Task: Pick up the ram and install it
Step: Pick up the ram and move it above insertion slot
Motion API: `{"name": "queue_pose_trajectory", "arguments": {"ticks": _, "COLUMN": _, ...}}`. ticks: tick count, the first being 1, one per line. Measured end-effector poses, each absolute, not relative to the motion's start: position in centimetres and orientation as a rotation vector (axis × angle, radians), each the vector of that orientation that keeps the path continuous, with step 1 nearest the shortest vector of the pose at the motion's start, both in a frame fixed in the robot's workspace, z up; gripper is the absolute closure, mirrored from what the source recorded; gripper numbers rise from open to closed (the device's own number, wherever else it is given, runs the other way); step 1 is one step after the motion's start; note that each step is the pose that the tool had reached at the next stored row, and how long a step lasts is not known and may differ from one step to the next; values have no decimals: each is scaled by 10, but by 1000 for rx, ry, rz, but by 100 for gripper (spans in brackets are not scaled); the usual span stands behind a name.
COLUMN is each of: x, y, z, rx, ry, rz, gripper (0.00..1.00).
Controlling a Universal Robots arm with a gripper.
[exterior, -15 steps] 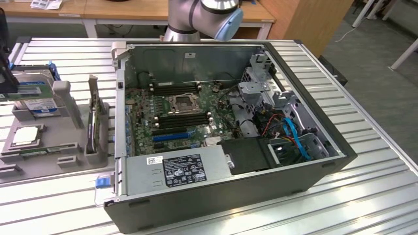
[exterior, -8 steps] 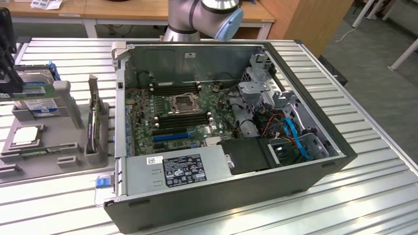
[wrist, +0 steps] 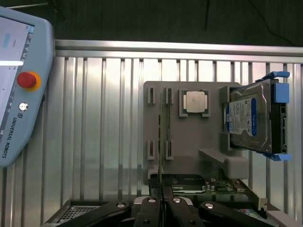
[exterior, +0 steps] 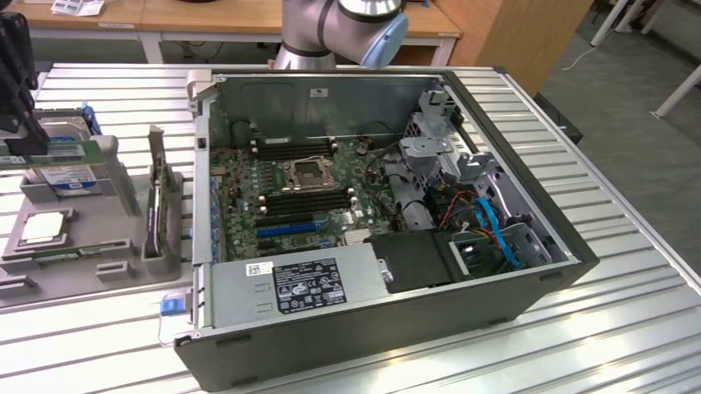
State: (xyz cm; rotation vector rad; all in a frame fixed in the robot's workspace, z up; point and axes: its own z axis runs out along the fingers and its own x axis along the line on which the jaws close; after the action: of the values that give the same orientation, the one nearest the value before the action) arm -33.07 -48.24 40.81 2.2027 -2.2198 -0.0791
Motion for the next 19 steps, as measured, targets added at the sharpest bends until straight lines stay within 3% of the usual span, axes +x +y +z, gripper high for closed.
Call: {"name": "queue_pose_trajectory", "arguments": {"ticks": 19, "x": -312, "y": -482, "z": 408, "rx": 2203, "ry": -2220, "rz": -79, "gripper": 89}}
